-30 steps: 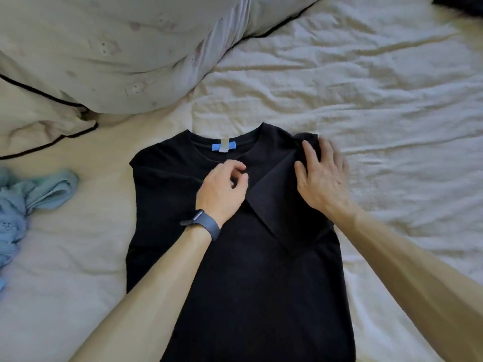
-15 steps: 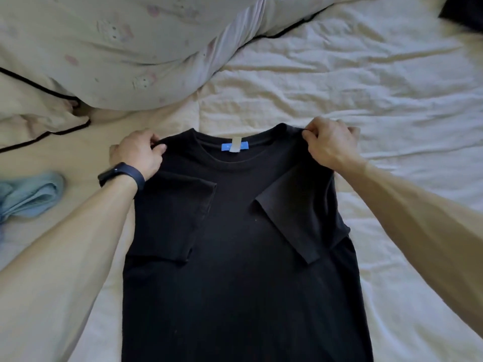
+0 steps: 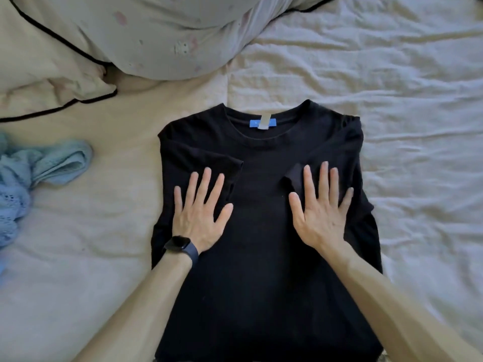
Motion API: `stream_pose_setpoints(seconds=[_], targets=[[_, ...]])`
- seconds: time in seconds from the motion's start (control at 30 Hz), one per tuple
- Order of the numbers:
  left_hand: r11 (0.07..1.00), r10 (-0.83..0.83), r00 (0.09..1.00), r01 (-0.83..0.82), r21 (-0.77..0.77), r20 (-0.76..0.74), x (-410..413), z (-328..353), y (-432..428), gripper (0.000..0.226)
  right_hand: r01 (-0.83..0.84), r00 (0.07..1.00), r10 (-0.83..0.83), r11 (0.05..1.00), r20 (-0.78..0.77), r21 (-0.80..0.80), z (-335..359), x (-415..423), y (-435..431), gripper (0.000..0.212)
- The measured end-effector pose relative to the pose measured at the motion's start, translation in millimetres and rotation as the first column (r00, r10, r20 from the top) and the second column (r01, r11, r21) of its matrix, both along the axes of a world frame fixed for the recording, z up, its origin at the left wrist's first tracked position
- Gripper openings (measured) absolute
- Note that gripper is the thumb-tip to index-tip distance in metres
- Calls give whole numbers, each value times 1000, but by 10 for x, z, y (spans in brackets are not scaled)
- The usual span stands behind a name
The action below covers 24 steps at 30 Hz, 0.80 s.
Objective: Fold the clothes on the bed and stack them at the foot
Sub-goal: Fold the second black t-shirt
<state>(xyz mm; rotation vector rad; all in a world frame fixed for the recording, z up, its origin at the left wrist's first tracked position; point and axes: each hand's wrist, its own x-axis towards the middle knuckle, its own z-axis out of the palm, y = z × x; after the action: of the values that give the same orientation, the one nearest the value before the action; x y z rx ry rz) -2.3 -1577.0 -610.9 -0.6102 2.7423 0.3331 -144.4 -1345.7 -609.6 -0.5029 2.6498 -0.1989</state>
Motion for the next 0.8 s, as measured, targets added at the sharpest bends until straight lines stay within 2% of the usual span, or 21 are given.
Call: stream_pose_setpoints(seconds=[0.07, 0.23, 0.37, 0.43, 0.5, 0.57, 0.67, 0.7, 0.8], targets=[[999, 29, 999, -29, 25, 36, 67, -89, -63, 71, -26, 998, 22, 998, 67, 53, -113, -28, 8, 71], [998, 40, 999, -41, 36, 30, 144, -42, 1, 74, -29, 999, 30, 999, 32, -20, 79, 198, 241, 72], [988, 146, 988, -148, 34, 43, 875, 125, 217, 70, 125, 990, -126, 992, 66, 27, 337, 890, 871, 76], [950, 305, 951, -308, 52, 46, 1394, 216, 401, 72, 276, 958, -276, 961, 71, 11, 439, 1251, 1212, 78], [847, 521, 853, -519, 118, 12, 1865, 313, 609, 77, 470, 879, -468, 883, 90, 0, 519, 1545, 1509, 79], [698, 705, 709, -689, 194, -19, 2249, 396, 801, 72, 622, 777, -614, 783, 134, -22, 557, 1744, 1760, 76], [383, 880, 460, -836, 392, 122, 2600, 478, 964, 42, 802, 584, -749, 592, 314, -81, 540, 1835, 2040, 60], [329, 876, 442, -840, 431, 192, 2687, 484, 1001, 36, 820, 543, -745, 570, 388, -51, 525, 1847, 2125, 58], [327, 764, 525, -816, 476, 375, 2964, 410, 1093, 40, 753, 509, -642, 655, 573, 66, 467, 1931, 2378, 44]])
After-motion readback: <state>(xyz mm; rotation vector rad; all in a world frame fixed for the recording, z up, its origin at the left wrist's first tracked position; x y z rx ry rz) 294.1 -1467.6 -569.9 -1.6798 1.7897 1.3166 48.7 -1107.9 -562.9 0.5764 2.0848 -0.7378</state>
